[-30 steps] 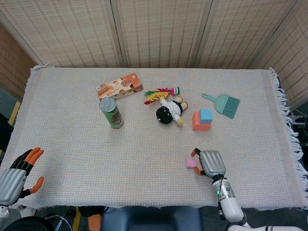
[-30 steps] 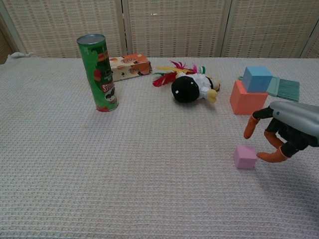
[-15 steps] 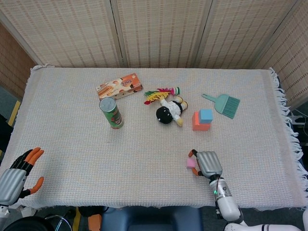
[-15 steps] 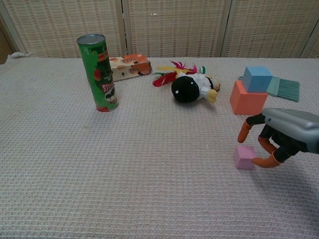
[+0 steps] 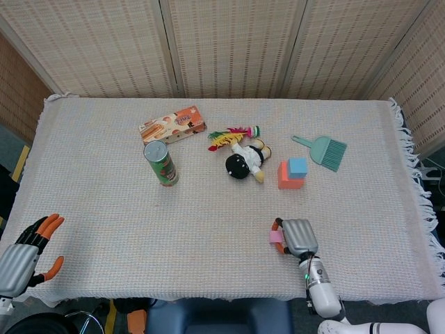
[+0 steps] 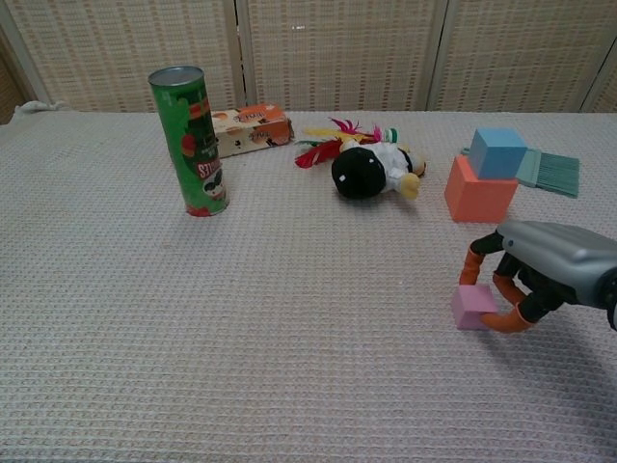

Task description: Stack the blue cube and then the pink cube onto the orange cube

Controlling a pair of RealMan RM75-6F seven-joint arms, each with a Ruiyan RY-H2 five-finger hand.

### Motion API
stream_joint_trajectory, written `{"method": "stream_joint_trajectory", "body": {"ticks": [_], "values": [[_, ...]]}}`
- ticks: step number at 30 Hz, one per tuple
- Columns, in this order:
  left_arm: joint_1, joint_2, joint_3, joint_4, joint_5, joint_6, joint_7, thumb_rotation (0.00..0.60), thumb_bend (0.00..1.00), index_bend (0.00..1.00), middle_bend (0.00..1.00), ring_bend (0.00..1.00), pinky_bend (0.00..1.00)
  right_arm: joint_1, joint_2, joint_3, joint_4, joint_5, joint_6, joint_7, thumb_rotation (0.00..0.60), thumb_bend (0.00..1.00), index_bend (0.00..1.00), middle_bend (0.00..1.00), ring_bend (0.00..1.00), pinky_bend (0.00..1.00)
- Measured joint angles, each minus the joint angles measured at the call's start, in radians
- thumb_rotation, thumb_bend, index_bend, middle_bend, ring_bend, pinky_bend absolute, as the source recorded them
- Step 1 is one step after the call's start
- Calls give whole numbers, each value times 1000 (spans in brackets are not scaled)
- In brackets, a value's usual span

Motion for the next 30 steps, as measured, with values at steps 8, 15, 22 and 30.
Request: {"method": "stream_joint_trajectory", "body": {"ticks": [8, 15, 22, 30], "values": [[3, 2, 2, 1, 4, 6, -3, 600, 433, 52, 0, 27, 132, -4, -4, 10, -3, -17, 8, 7, 600, 179, 522, 819, 922, 1000], [5, 3, 4, 0, 7, 8, 0, 600, 433, 52, 0, 27, 131, 12, 96, 34, -126, -47, 12, -15, 600, 179, 527, 819, 918, 1000], [3, -3, 6, -5, 5, -3, 23, 600, 434, 52, 0, 41, 136, 81, 235, 129, -279, -11, 24, -137, 600, 179, 544, 819, 913, 1000], [-1, -9, 7, -10, 0, -16, 44, 600, 434, 47, 0, 44, 140, 201, 341, 300, -341, 210, 24, -217, 600, 179, 543, 819, 911, 1000]]}}
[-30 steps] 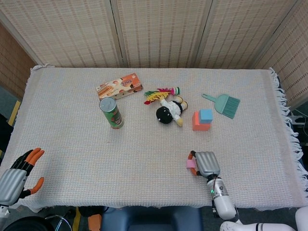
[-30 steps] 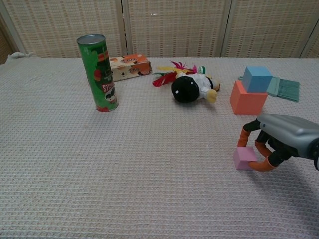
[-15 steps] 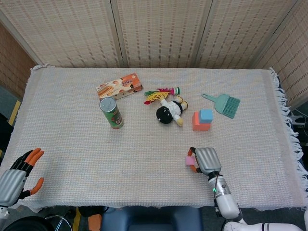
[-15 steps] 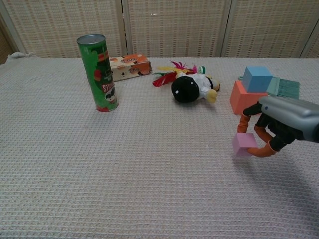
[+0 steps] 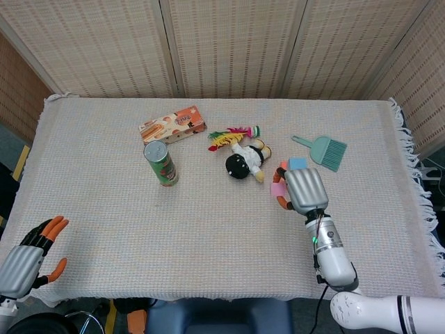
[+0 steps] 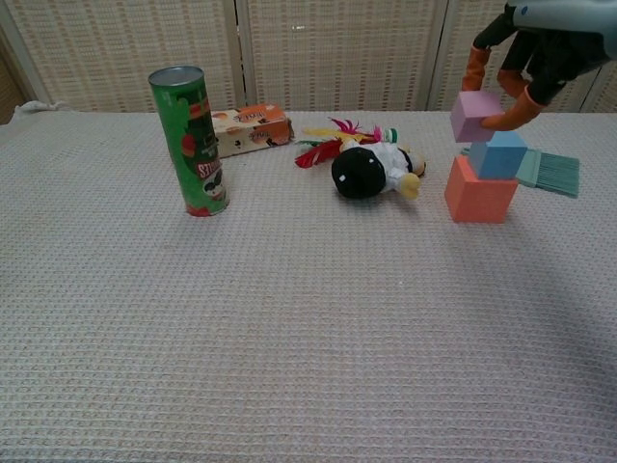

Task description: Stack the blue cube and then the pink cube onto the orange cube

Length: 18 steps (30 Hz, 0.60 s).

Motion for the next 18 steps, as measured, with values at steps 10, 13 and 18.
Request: {"method": "stream_joint_trajectory", "body": {"ticks": [10, 13, 18], "values": [[-4, -10, -6, -9, -38, -29, 48, 600, 433, 39, 0, 44, 141, 120, 81, 74, 166, 240, -122, 6, 600, 179, 554, 819, 892, 1000], [-7, -16, -11, -11, -55, -40, 66, 600, 433, 38, 0, 45, 141, 142, 90, 70, 236, 272, -196, 28, 600, 179, 553, 819, 888, 1000], [-10, -31, -25, -9, -94, -54, 104, 600, 433, 37, 0, 47, 141, 180, 90, 42, 374, 286, -337, 85, 600, 179, 553, 819, 884, 1000]]}}
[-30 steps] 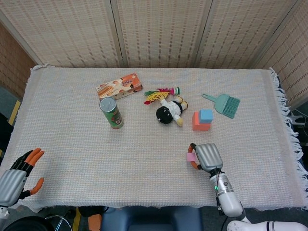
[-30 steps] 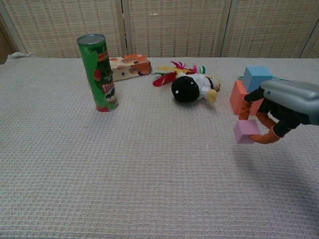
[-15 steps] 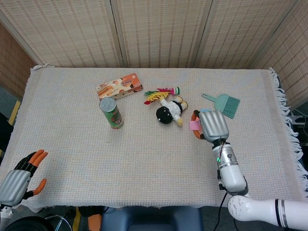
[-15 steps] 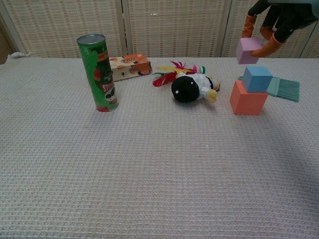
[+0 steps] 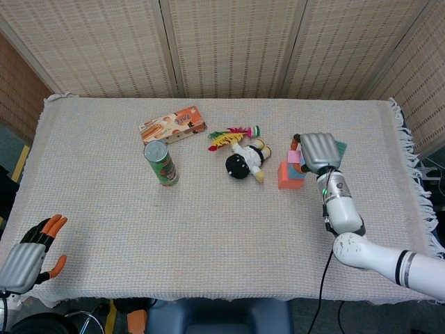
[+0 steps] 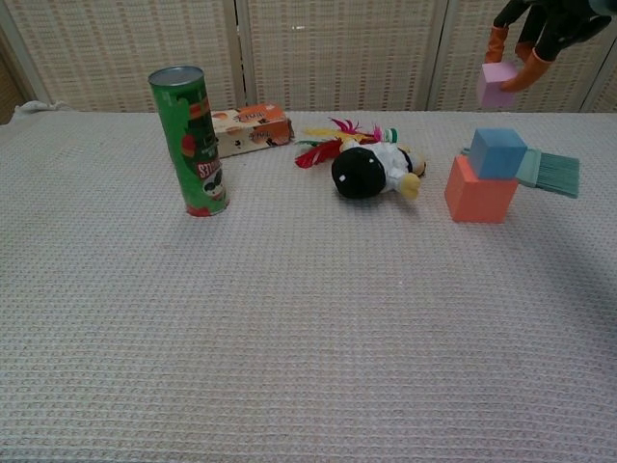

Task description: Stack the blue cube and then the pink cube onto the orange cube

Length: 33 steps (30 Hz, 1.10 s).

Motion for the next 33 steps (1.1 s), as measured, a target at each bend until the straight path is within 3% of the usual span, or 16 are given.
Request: {"method": "stream_joint_trajectory", "body": {"ticks": [17, 33], "values": [[-13, -28, -15, 4, -51, -39, 63, 600, 434, 34, 0, 47, 142, 7, 3, -107, 218, -120, -221, 241, 600, 179, 551, 819, 881, 1000], [-18, -35, -14, 4, -57, -52, 74, 600, 434, 34, 0, 47, 141, 1, -3, -157, 287, -257, -281, 430, 600, 179, 550, 819, 875, 1000]]}}
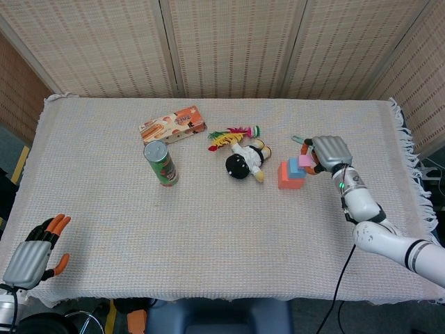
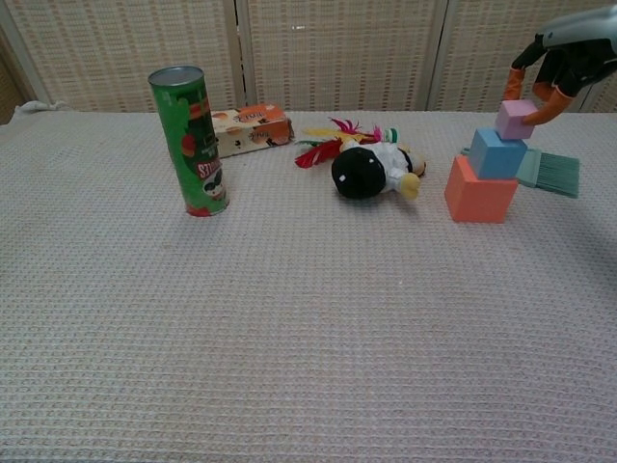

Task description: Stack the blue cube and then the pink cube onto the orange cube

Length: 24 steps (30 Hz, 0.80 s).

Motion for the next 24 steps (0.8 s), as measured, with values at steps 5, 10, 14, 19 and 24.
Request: {"method": "stream_joint_trajectory", "body": {"ticks": [5, 10, 14, 19, 24], "values": [[0, 0, 1, 0, 1, 0, 1, 600, 434, 35, 0, 47, 142, 6, -9, -10, 10, -14, 1, 33, 600, 179, 549, 819, 874, 1000], [-1, 1, 2, -1, 2, -1, -1, 600, 434, 34, 0, 47, 142, 12, -15, -18, 13, -27, 9, 56, 600, 178, 546, 819, 874, 1000], [-2, 1, 5, -1, 6, -3, -3, 600, 434, 34, 0, 47, 142, 19, -16, -32, 11, -31, 19, 59, 600, 179, 546, 819, 872, 1000], [0, 3, 5, -2, 9, 3, -4, 600, 434, 34, 0, 48, 142, 26, -11, -42, 4, -24, 25, 62, 600, 178, 546, 819, 870, 1000], [-1, 3, 7, -2, 11, 0, -6, 600, 435, 34, 0, 47, 142, 31, -10, -54, 3, -20, 35, 60, 600, 179, 545, 819, 870, 1000]]}}
